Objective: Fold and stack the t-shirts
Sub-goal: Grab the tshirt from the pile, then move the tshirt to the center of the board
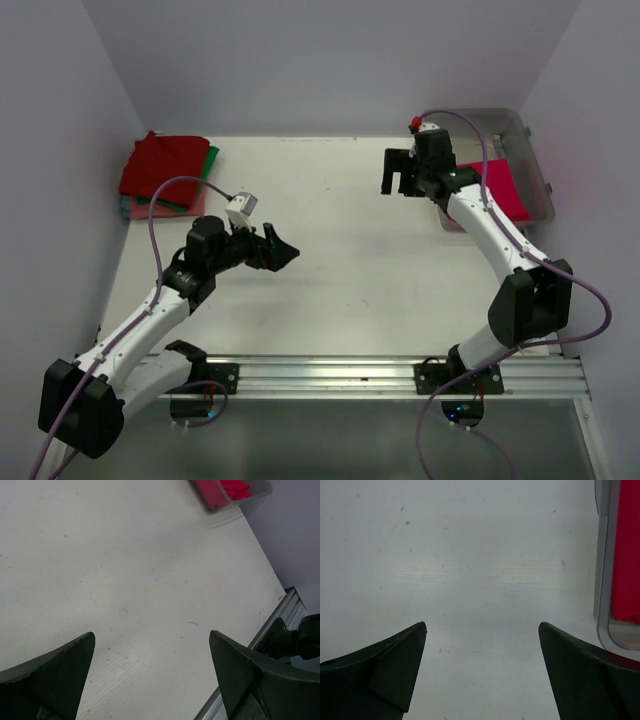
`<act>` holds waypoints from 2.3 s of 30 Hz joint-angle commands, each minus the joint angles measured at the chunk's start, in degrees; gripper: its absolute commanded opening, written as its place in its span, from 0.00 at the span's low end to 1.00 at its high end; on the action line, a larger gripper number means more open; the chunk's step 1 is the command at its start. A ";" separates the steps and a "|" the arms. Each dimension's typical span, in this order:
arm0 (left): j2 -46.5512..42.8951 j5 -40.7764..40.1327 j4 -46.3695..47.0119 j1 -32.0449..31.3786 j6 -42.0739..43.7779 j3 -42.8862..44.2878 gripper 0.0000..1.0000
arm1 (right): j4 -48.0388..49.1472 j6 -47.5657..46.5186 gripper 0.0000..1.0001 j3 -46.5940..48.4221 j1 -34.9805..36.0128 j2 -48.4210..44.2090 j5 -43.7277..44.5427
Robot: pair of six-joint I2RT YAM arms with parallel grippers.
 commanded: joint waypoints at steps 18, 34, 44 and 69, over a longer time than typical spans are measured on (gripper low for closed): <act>-1.66 -0.83 -1.20 -0.27 1.03 0.80 1.00 | -13.57 18.09 0.99 25.72 -24.46 26.44 19.62; -2.53 -2.15 -4.54 -0.27 1.03 1.60 1.00 | -8.66 22.66 0.74 18.70 -28.68 37.01 8.81; -3.06 -2.41 -4.37 -0.27 0.76 0.98 1.00 | 6.62 22.92 0.00 1.75 -28.60 14.38 7.40; -6.75 -6.36 -4.89 -0.27 -2.58 -0.42 1.00 | 32.75 24.24 0.00 -14.18 -14.30 -11.60 -53.32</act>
